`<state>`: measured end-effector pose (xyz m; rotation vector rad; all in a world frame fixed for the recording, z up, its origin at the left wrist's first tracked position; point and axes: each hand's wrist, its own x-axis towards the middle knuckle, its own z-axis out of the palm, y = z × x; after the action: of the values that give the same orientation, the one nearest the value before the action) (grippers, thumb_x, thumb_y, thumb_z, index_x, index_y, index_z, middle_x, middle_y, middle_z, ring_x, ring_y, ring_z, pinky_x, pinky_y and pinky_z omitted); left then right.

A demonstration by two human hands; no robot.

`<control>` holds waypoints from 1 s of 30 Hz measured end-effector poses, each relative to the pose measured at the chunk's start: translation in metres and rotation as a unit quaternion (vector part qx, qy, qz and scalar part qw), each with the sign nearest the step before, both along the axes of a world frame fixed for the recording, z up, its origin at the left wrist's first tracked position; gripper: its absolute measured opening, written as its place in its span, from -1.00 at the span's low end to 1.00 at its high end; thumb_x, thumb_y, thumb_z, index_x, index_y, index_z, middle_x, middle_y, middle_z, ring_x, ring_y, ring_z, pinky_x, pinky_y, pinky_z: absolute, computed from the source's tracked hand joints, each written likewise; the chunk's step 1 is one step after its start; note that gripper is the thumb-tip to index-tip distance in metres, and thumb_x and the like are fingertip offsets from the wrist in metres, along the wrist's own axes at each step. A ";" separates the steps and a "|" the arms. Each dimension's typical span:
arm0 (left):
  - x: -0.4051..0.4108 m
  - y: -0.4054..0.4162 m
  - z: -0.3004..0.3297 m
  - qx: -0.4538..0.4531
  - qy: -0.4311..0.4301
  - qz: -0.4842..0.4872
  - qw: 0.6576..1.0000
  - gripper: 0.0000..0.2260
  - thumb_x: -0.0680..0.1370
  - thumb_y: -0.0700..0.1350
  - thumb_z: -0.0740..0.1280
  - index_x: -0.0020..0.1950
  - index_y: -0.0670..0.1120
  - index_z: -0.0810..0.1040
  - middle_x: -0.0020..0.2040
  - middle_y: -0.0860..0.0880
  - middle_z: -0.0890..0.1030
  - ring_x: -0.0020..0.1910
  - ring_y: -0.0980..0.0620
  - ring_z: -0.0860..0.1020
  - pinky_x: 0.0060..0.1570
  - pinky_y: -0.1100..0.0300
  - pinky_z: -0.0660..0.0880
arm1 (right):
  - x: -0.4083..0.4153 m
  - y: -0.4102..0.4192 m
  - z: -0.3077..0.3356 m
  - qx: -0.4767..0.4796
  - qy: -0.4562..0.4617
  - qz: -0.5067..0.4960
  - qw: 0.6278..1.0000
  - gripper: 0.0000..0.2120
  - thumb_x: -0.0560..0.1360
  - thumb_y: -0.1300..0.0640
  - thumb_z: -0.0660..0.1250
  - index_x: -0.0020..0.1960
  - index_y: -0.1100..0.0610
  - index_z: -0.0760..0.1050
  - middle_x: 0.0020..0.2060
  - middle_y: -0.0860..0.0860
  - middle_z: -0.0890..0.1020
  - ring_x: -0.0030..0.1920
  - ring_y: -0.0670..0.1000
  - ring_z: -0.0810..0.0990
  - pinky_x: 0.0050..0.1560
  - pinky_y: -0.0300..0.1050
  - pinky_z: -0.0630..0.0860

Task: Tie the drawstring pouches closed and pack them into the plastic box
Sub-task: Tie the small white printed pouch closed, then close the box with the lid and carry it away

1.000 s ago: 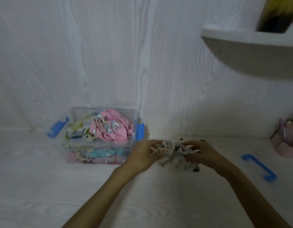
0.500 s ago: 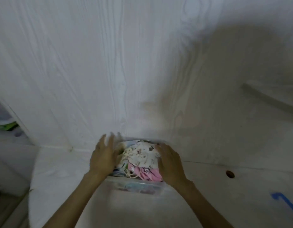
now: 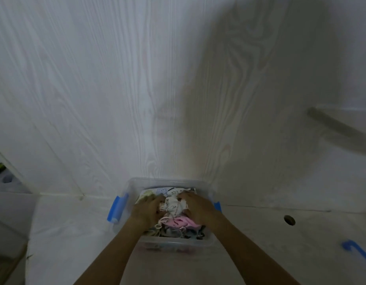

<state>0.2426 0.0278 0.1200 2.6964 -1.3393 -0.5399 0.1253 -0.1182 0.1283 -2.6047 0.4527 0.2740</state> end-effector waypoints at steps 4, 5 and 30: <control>-0.011 -0.010 0.017 -0.002 -0.076 0.014 0.997 -0.62 0.57 -0.01 0.18 0.40 0.07 0.35 0.34 -0.01 0.47 0.27 -0.05 0.47 0.18 0.09 0.43 | -0.009 -0.008 0.005 0.060 -0.017 0.034 0.997 -0.56 0.62 0.21 0.09 0.49 0.17 0.18 0.50 0.09 0.16 0.50 0.08 0.11 0.49 -0.12 0.06; -0.014 -0.011 0.027 -0.011 -0.106 0.019 0.994 -0.64 0.57 -0.01 0.18 0.38 0.09 0.39 0.32 0.01 0.50 0.24 -0.05 0.49 0.17 0.09 0.43 | -0.013 -0.009 0.010 0.082 -0.037 0.032 0.995 -0.59 0.63 0.23 0.05 0.47 0.17 0.21 0.50 0.08 0.16 0.51 0.06 0.09 0.49 -0.14 0.03; -0.353 -0.347 -0.073 0.043 0.222 -0.013 0.974 -0.40 0.63 -0.10 0.12 0.54 -0.19 -0.16 0.56 -0.16 -0.04 0.53 -0.17 -0.03 0.48 -0.01 0.06 | -0.459 -0.203 -0.085 0.148 0.048 -0.742 0.652 -0.36 0.56 0.03 0.17 0.47 0.39 0.05 0.49 0.26 0.04 0.49 0.19 0.03 0.41 -0.05 0.12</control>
<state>-0.1108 -0.3196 0.0473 2.4115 -1.2457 -1.1444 -0.3336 -0.3213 0.0432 -1.1782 2.0851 -0.1091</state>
